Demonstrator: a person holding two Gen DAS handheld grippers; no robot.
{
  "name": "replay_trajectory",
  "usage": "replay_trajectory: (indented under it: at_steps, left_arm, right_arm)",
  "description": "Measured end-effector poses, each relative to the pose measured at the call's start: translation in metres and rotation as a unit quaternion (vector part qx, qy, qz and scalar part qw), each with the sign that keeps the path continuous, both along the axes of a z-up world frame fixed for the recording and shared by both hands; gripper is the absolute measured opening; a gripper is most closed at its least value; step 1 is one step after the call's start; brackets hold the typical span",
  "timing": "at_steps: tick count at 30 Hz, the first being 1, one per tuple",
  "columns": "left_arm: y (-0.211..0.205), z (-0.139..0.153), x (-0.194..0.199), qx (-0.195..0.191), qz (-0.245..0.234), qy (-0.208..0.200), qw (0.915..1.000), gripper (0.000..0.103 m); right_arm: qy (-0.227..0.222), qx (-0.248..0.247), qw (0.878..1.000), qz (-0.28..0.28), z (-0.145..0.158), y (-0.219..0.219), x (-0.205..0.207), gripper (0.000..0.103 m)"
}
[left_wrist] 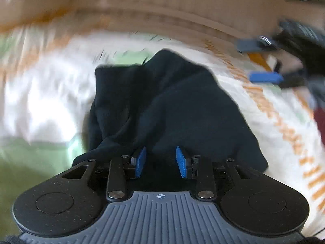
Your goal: Fold large clothes
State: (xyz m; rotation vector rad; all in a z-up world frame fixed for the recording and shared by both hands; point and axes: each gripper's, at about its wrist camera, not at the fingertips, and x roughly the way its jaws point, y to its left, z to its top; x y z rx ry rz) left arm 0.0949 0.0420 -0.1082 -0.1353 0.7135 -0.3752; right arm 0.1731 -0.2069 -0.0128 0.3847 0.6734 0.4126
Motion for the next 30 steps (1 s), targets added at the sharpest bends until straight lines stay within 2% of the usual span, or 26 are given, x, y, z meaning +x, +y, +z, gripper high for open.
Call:
replay_trajectory:
  at_steps: [2,5,8,11,14,17,21,25,30]
  left_arm:
    - [0.001,0.003,0.001,-0.007,0.001,0.003,1.0,0.033]
    - [-0.009,0.001,-0.004,0.019,-0.003,-0.013,0.9997,0.033]
    - [-0.002,0.003,-0.006,0.016,-0.003,-0.013,0.9998,0.033]
    - [0.001,0.002,-0.005,0.011,-0.003,-0.012,0.9999,0.033]
    - [-0.001,0.002,-0.005,0.015,-0.004,-0.016,0.9998,0.033]
    - [0.0,0.002,-0.005,0.013,-0.004,-0.016,0.9998,0.033]
    - [-0.001,0.001,-0.006,0.016,-0.007,-0.022,0.9996,0.033]
    - [0.0,0.002,-0.008,0.013,-0.011,-0.024,0.9996,0.033]
    - [0.01,0.006,-0.009,-0.006,-0.01,-0.016,0.9998,0.033]
  right_arm:
    - [-0.016,-0.033,0.999,-0.005,-0.001,0.006,-0.001,0.092]
    - [-0.042,-0.088,0.995,0.0,0.001,0.024,0.006,0.092]
    - [-0.054,-0.132,0.99,-0.002,-0.001,0.039,0.02,0.092]
    - [-0.034,-0.169,0.985,-0.007,-0.015,0.051,0.053,0.092]
    - [0.011,-0.207,0.978,-0.021,-0.041,0.058,0.094,0.092]
    - [0.078,-0.203,0.976,-0.02,-0.07,0.055,0.129,0.101]
    - [0.126,-0.165,0.978,-0.025,-0.088,0.044,0.142,0.101]
    - [0.124,-0.136,0.982,-0.032,-0.087,0.033,0.134,0.101]
    - [0.072,-0.121,0.989,-0.046,-0.067,0.027,0.11,0.101]
